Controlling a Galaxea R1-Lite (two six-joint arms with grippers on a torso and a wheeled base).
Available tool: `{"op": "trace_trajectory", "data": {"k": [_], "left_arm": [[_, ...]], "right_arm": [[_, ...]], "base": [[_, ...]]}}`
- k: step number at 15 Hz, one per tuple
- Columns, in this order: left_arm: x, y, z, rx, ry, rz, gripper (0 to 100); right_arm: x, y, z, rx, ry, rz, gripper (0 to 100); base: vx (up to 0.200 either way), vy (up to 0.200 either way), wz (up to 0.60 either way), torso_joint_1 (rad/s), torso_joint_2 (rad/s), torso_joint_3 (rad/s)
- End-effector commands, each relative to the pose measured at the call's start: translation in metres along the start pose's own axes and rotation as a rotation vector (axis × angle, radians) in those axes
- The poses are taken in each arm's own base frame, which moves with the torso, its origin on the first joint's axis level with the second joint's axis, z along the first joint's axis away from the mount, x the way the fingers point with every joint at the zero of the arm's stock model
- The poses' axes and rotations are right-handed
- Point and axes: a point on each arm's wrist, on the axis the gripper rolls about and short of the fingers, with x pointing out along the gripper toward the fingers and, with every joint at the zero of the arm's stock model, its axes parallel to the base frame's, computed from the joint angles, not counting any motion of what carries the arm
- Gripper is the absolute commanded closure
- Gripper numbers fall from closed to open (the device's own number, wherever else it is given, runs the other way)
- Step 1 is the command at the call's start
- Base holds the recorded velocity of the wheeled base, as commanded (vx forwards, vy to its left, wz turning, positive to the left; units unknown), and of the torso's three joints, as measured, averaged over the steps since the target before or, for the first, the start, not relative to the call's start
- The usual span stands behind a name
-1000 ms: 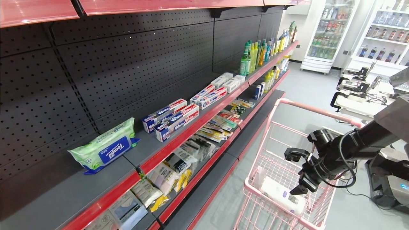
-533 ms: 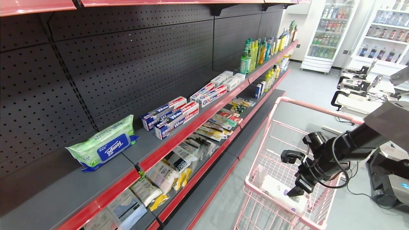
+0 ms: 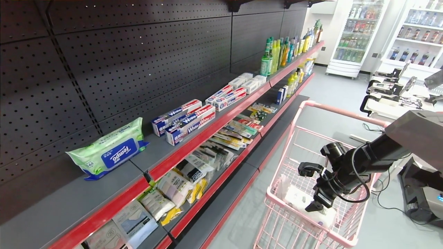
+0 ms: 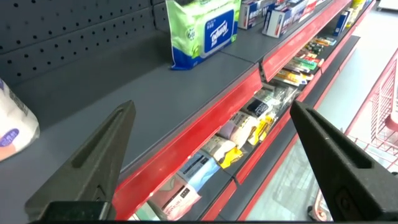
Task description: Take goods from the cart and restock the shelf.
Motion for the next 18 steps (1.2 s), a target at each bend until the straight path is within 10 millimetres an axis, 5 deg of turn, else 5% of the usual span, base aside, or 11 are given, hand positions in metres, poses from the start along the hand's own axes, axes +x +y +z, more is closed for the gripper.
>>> {"op": "trace_trajectory", "data": {"k": [1, 10, 18], "left_arm": [[0.0, 0.0, 0.0, 0.0, 0.001, 0.0, 0], [0.0, 0.0, 0.0, 0.0, 0.001, 0.0, 0], [0.0, 0.0, 0.0, 0.0, 0.001, 0.0, 0]], "right_arm": [[0.001, -0.002, 0.003, -0.005, -0.005, -0.005, 0], [0.002, -0.015, 0.013, -0.012, -0.024, -0.057, 0], [0.028, -0.018, 0.02, -0.03, -0.012, -0.038, 0]], "base": [[0.0, 0.0, 0.0, -0.149, 0.33, 0.173], [0.0, 0.0, 0.0, -0.153, 0.34, 0.181], [0.0, 0.0, 0.0, -0.005, 0.01, 0.007]]}}
